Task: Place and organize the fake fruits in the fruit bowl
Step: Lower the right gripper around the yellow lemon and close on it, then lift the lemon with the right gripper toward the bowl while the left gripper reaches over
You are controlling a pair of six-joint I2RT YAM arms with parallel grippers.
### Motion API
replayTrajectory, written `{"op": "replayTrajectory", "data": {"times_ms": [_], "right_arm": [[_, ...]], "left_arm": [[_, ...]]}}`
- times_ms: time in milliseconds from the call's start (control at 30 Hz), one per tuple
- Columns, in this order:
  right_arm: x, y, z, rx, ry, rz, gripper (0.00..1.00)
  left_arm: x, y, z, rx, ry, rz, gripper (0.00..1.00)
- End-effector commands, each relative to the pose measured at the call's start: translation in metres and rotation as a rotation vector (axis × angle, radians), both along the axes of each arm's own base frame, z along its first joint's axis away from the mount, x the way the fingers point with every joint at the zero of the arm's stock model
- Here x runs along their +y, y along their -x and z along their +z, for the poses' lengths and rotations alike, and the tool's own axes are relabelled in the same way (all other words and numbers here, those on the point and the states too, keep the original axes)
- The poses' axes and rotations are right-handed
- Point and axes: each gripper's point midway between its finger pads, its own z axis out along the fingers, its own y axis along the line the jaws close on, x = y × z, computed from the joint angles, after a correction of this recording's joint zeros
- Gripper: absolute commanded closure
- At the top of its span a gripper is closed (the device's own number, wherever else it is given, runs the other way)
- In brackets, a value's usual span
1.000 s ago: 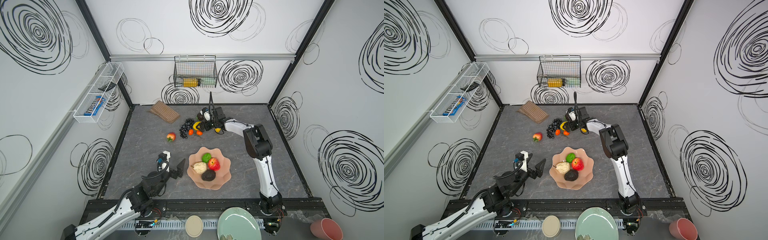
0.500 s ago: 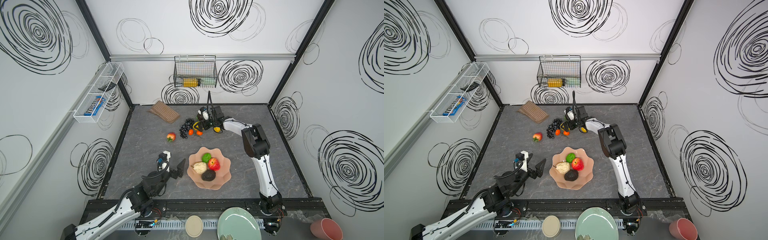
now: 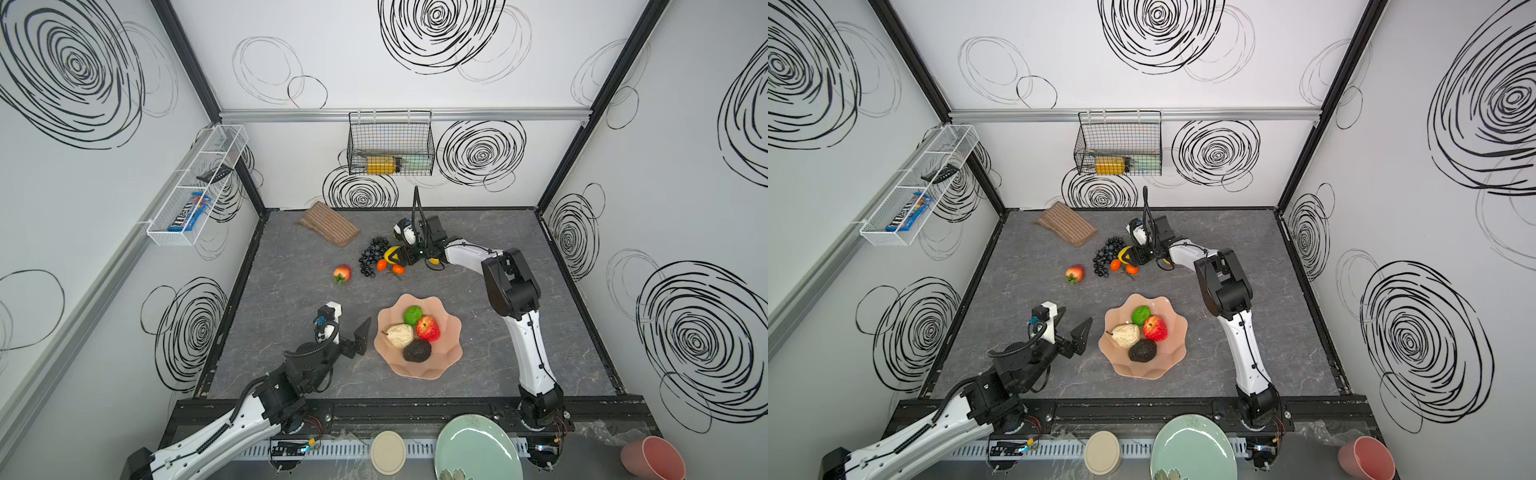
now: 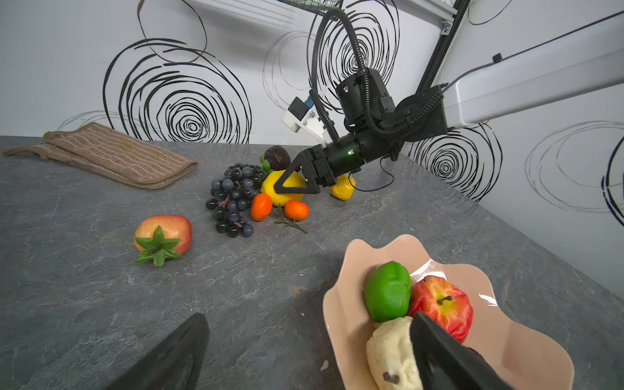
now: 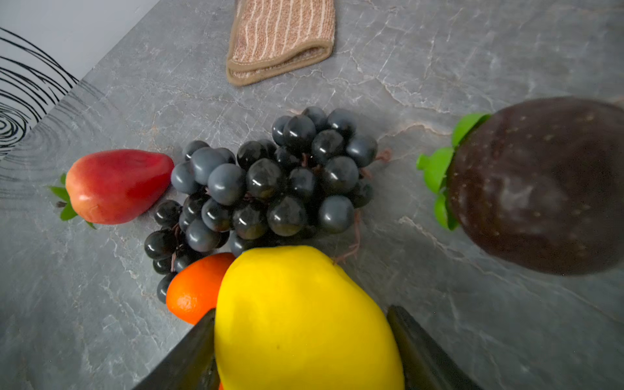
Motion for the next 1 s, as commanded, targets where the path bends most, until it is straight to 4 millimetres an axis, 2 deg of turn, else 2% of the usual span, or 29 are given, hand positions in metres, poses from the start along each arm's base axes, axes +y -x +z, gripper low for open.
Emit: {"op": "replayTrajectory", "data": {"times_ms": [0,133,367,533,633,767,900,967], "right_arm": [[0.002,0.008,0.017,-0.014,-0.014,0.019,0.32],[-0.001,0.011,0.024,-0.018,-0.024,-0.001,0.35],[-0.017,0.015,0.058,-0.051,-0.065,-0.060,0.36],[-0.026,0.026,0.084,-0.054,-0.107,-0.076,0.37],[-0.027,0.044,0.098,-0.030,-0.142,-0.060,0.37],[-0.028,0.080,0.115,0.030,-0.184,-0.055,0.41],[-0.027,0.125,0.120,0.125,-0.201,-0.018,0.41],[-0.033,0.142,0.121,0.170,-0.199,-0.025,0.41]], "left_arm": [[0.001,-0.002,0.009,-0.028,0.028,0.007,0.03],[0.001,-0.002,0.009,-0.028,0.028,0.008,0.03],[-0.001,-0.002,0.009,-0.027,0.032,0.000,0.03],[-0.008,-0.002,0.008,-0.011,0.037,-0.036,0.03],[-0.022,0.000,0.010,-0.011,0.066,-0.115,0.02],[-0.049,0.009,0.020,-0.051,0.069,-0.289,0.04],[-0.058,-0.002,0.025,-0.070,0.028,-0.287,0.05],[-0.061,-0.006,0.036,-0.130,0.030,-0.287,0.04]]}}
